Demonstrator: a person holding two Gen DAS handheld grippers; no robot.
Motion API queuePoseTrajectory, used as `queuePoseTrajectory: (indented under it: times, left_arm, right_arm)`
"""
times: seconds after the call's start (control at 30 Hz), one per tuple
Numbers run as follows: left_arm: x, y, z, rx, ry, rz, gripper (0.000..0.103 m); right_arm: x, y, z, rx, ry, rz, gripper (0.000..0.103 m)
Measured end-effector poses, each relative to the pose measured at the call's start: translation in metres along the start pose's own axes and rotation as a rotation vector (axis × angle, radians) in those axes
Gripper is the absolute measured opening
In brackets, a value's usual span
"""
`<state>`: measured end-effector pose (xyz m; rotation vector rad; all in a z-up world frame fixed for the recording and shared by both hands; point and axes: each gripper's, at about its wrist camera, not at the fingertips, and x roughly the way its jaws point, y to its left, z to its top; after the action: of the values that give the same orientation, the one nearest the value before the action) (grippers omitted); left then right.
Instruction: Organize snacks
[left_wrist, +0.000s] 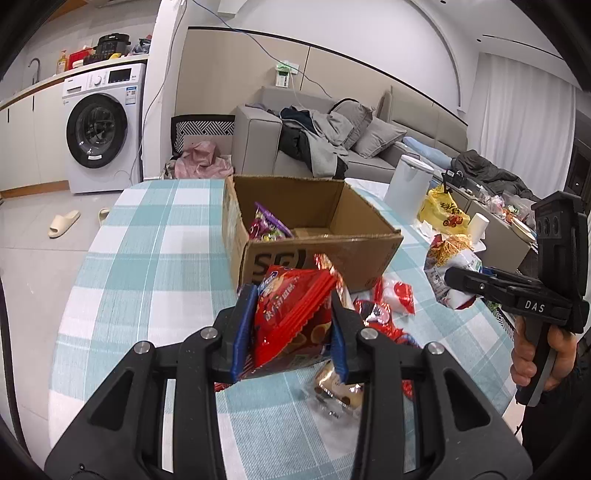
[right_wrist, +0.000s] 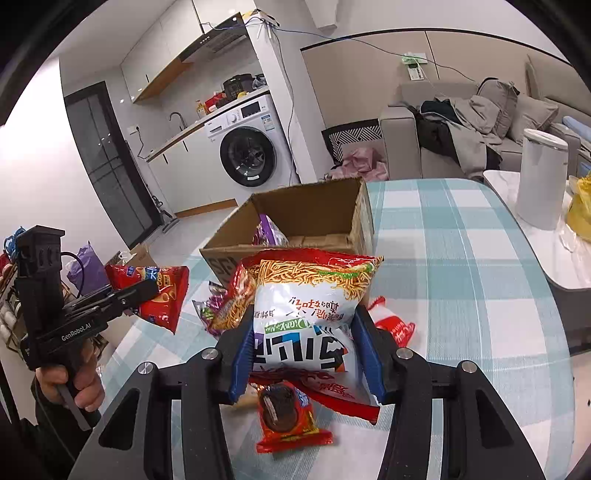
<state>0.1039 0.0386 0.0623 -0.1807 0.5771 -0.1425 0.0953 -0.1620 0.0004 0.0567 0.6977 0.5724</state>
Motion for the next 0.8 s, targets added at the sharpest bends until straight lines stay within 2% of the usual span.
queuePoseTrajectory:
  times: [0.53, 0.8]
  left_arm:
    - [0.005, -0.015, 0.045, 0.028, -0.055, -0.004, 0.033]
    - [0.021, -0.017, 0.066, 0.035, -0.065, 0.01, 0.033]
  right_arm:
    - [0.009, 0.018, 0.034, -0.028, -0.018, 0.017, 0.05]
    - [0.019, 0.023, 0.049, -0.024, -0.015, 0.022, 0.05]
